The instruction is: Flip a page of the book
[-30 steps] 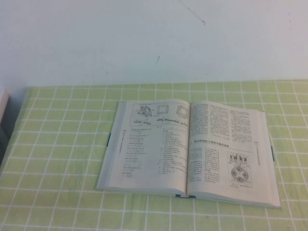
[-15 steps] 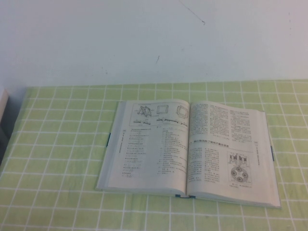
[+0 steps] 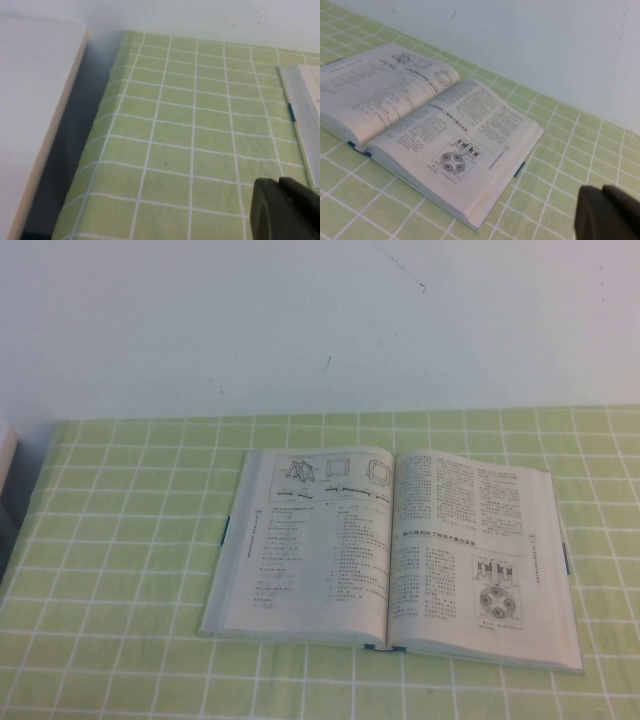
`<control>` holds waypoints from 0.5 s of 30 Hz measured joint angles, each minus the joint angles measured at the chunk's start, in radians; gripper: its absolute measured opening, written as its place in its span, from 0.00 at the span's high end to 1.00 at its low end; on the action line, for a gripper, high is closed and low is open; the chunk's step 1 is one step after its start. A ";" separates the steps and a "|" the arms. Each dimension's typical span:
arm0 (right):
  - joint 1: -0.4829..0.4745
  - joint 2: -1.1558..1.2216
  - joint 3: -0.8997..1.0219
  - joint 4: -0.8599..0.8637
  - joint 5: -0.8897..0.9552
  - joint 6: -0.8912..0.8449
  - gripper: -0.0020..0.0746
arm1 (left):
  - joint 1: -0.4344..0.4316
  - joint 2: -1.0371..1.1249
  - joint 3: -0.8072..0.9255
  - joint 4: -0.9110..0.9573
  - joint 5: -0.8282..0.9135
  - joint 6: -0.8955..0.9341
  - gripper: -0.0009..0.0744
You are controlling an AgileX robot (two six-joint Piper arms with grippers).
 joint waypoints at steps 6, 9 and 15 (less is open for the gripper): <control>0.000 0.000 0.000 0.000 0.000 0.000 0.98 | -0.061 0.000 0.000 0.003 0.002 -0.002 0.99; 0.000 0.000 0.000 0.000 0.000 0.000 0.98 | -0.061 0.000 0.000 0.006 0.002 -0.002 0.99; 0.000 0.000 0.000 0.000 0.000 0.000 0.98 | -0.061 0.000 0.000 0.008 0.004 -0.004 0.99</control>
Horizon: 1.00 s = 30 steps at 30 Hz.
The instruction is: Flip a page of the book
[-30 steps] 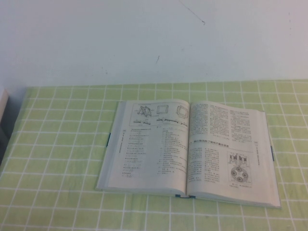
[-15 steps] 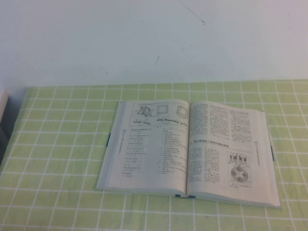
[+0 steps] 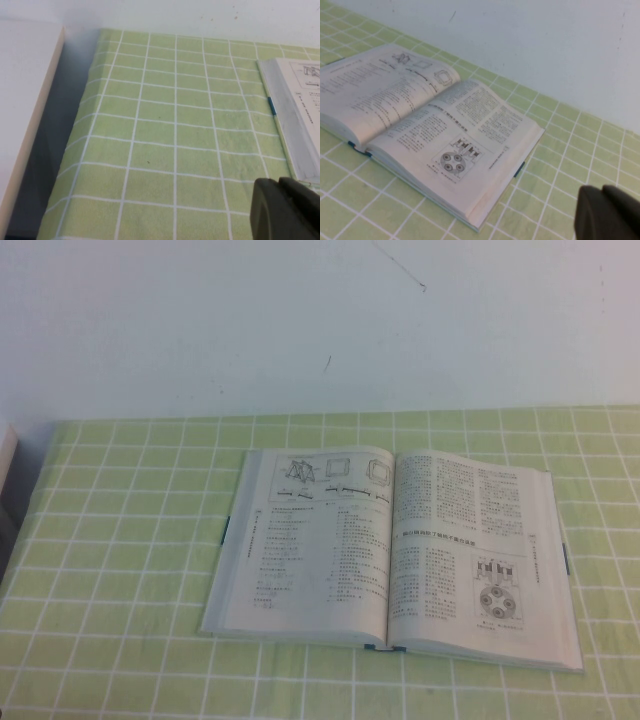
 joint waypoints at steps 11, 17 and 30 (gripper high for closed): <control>0.000 0.000 0.000 0.000 0.000 0.000 0.98 | 0.000 0.000 0.000 0.002 0.002 0.000 0.99; 0.000 0.000 0.000 0.000 0.000 0.000 0.98 | 0.000 0.000 0.000 0.002 0.004 0.000 0.99; -0.018 0.000 0.040 -0.047 -0.077 0.008 0.98 | 0.000 0.000 0.000 0.003 0.006 0.000 0.99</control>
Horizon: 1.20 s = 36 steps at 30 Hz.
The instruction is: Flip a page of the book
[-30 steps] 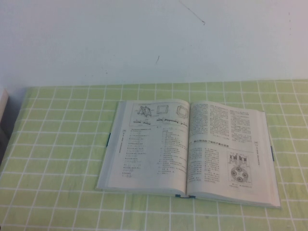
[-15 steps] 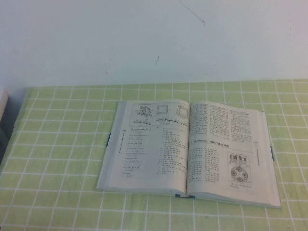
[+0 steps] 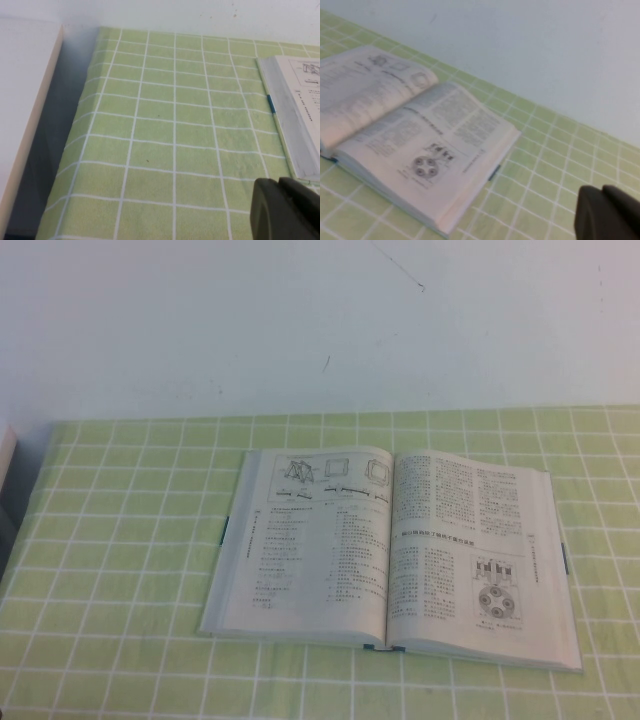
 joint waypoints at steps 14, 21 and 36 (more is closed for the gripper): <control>-0.103 0.000 0.314 -0.214 -0.239 0.285 0.98 | 0.000 0.000 -0.002 0.000 0.002 0.000 0.99; -0.131 0.000 0.364 -0.219 -0.298 0.347 0.98 | 0.000 0.000 -0.002 0.001 0.002 0.000 0.99; -0.147 0.000 0.368 -0.220 -0.313 0.343 0.98 | 0.000 0.000 -0.002 0.001 0.004 -0.002 0.99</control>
